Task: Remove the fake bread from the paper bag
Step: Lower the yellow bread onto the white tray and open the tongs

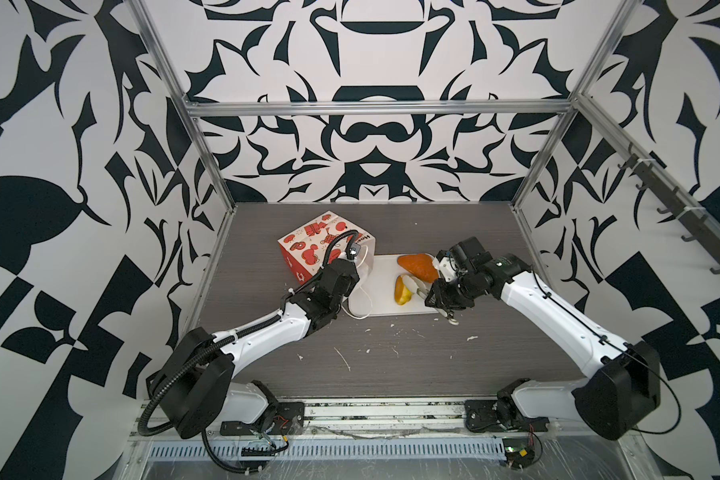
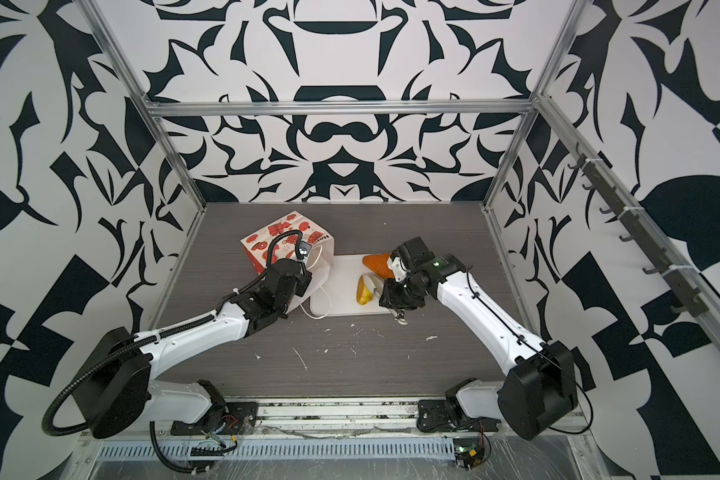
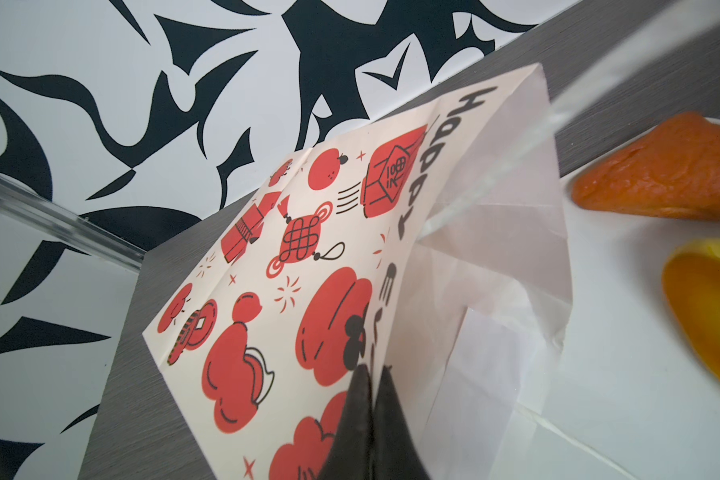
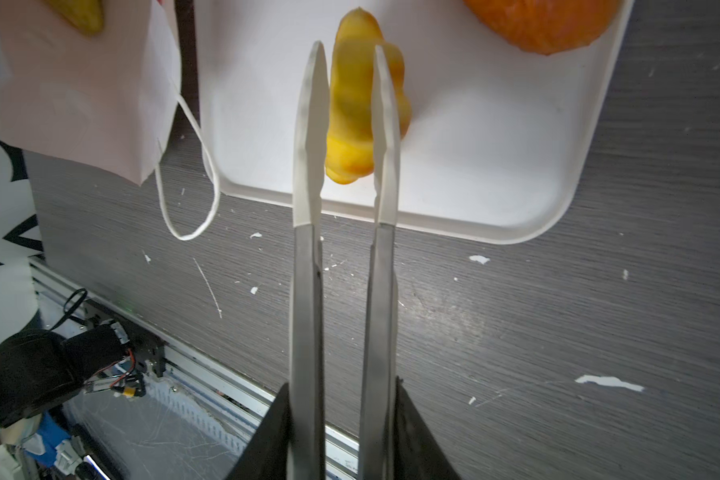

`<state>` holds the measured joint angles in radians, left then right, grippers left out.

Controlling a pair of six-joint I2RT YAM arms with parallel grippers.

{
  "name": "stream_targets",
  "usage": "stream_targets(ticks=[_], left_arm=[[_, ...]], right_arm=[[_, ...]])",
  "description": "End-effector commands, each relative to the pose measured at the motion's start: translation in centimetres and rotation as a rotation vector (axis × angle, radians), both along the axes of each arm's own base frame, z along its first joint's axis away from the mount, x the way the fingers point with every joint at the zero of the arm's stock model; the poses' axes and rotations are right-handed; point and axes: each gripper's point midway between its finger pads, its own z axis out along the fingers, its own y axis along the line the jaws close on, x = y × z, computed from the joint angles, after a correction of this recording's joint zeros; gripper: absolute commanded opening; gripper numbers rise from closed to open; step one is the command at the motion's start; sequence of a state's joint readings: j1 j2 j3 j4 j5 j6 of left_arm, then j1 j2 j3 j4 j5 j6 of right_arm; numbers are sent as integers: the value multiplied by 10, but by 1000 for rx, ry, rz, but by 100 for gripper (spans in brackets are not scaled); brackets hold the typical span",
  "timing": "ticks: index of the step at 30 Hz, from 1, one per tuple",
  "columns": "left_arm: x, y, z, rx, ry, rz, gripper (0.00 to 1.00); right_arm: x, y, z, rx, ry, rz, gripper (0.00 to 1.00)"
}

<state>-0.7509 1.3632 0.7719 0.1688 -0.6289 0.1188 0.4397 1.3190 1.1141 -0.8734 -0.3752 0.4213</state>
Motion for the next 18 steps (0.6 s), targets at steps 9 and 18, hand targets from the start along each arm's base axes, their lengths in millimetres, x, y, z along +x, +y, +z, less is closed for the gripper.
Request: stream_targets(ticks=[9,18], left_arm=[[2,3,20,-74,-54,22,0],[1,4,21,-72,-53,24,0]], right_arm=[[21,37,29,228,-86,16,37],[30,43,45,272,-187,51,35]])
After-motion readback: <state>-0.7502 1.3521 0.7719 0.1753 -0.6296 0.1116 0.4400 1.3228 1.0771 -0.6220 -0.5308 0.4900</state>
